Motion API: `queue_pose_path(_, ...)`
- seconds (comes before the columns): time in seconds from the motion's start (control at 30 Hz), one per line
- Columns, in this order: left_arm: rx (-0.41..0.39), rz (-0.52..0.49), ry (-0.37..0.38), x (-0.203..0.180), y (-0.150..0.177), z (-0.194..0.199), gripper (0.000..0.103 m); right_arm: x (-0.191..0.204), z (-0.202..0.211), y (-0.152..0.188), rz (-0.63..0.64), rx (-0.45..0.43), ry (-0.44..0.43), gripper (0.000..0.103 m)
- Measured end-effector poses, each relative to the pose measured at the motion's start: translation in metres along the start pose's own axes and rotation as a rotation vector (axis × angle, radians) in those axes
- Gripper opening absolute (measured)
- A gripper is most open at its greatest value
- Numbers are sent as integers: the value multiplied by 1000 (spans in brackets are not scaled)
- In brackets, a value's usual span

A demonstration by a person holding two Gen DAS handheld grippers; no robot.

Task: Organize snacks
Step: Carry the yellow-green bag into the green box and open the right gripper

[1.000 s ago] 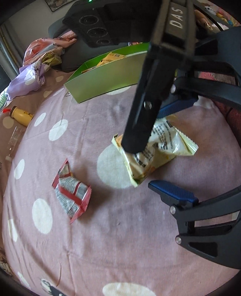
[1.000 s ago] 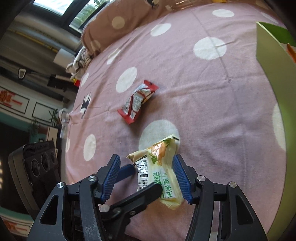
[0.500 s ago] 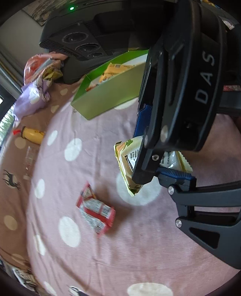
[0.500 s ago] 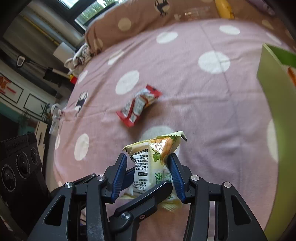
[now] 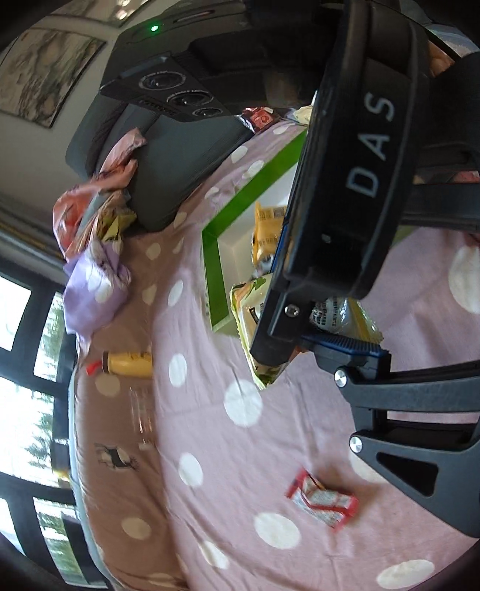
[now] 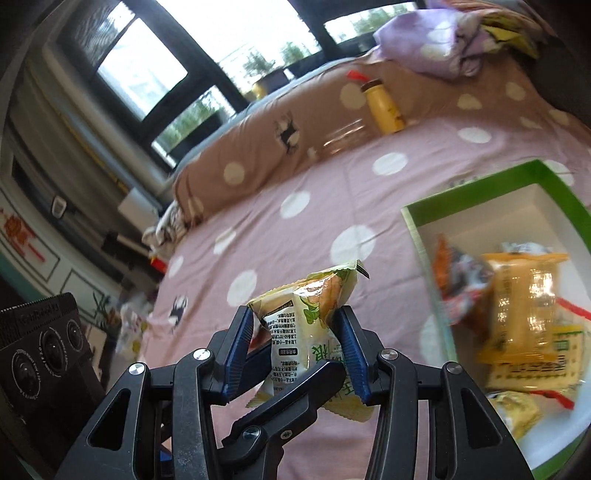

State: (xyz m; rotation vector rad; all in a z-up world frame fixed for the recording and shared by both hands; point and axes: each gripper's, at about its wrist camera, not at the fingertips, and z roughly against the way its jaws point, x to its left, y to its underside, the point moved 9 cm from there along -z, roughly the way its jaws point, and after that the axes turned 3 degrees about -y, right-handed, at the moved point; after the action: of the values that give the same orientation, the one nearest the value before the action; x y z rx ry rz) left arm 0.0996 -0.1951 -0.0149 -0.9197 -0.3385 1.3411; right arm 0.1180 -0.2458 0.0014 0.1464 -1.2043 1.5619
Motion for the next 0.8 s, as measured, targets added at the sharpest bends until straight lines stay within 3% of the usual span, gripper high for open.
queue_pose_path(0.2, 11, -82, 59, -45, -14, -25, 33, -40, 29, -18, -92, -98, 24, 50)
queue_pose_path(0.37, 51, -123, 91, -66, -16, -50, 33, -74, 37, -21, -184, -126, 51, 50)
queue_pose_path(0.8, 184, -114, 142, -84, 1, -93, 31, -128, 34, -11, -322, -88, 153, 47)
